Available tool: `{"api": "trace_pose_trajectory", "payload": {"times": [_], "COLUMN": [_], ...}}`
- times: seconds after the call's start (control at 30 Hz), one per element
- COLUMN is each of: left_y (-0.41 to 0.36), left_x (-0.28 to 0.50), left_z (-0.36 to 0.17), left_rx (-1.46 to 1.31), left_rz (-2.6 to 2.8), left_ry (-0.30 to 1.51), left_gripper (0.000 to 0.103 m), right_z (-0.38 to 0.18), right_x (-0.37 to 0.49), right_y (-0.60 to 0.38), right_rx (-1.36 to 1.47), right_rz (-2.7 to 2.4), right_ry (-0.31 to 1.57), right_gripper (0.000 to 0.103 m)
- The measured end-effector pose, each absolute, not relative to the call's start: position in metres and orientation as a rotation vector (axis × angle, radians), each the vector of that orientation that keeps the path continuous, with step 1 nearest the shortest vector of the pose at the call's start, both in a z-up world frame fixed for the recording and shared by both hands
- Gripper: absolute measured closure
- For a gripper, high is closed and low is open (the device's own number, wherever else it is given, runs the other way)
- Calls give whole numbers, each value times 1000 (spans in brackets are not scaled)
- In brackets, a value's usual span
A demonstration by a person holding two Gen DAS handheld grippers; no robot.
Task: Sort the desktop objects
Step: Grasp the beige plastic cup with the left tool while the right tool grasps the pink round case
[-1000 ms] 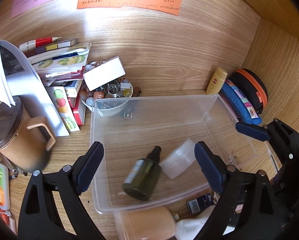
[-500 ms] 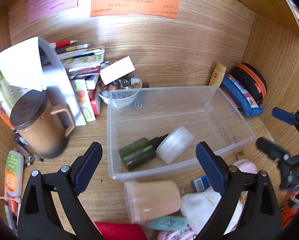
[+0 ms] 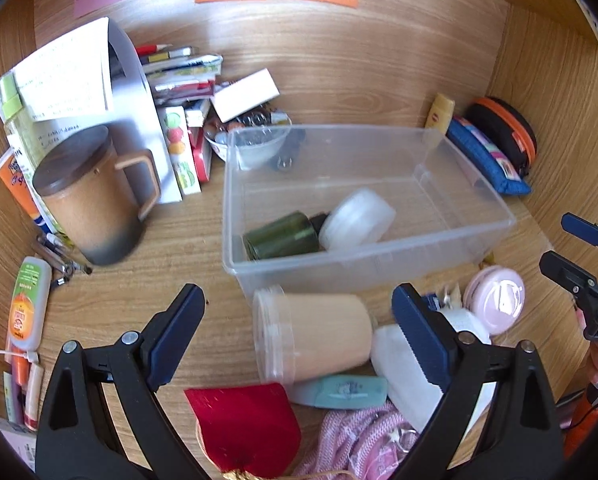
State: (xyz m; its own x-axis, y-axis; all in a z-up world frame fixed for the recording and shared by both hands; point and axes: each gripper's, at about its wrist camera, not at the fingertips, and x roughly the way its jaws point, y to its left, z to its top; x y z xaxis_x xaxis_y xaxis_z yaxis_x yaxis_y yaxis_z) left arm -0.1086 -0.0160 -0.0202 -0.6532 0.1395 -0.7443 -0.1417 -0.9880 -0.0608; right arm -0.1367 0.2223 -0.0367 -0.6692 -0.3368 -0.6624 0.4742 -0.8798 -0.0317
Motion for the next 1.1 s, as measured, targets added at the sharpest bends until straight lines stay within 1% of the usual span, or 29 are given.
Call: {"api": "trace_pose_trajectory", "payload": {"times": [0.23,0.4,0.57,0.73,0.9,1.0,1.1], "left_y": [-8,-11,-13,-20,-24,-28,-31], "left_x": [-109,-114,-117,-119,-123,-124,-125], "left_z": [-38,-49,-60,-68,-69,-70,-71], "left_rx": [-1286,-1337,-1375,-1388,-1394,-1392,-1390], "left_rz": [2688,2664,2649,2631,2611,2602,2597], "left_ry": [42,2,1,-63,-101,-132,-169], "left_gripper": [7,7,7,7,7,7,7], "right_z": [-53,-67,-82,-94,-100,-102,-104], "right_x": [-128,-126,-128,-131,-136,-138,-140], "right_y": [223,217,209,203,200,197,196], "right_rx": [976,1012,1050,1068,1086,1088,1092], "right_rz": [-2478,-2443,-2396,-2395,-2393,-2390,-2380], "right_ry": [286,285,279,289,286,298,296], "right_gripper": [6,6,6,6,9,14,17]}}
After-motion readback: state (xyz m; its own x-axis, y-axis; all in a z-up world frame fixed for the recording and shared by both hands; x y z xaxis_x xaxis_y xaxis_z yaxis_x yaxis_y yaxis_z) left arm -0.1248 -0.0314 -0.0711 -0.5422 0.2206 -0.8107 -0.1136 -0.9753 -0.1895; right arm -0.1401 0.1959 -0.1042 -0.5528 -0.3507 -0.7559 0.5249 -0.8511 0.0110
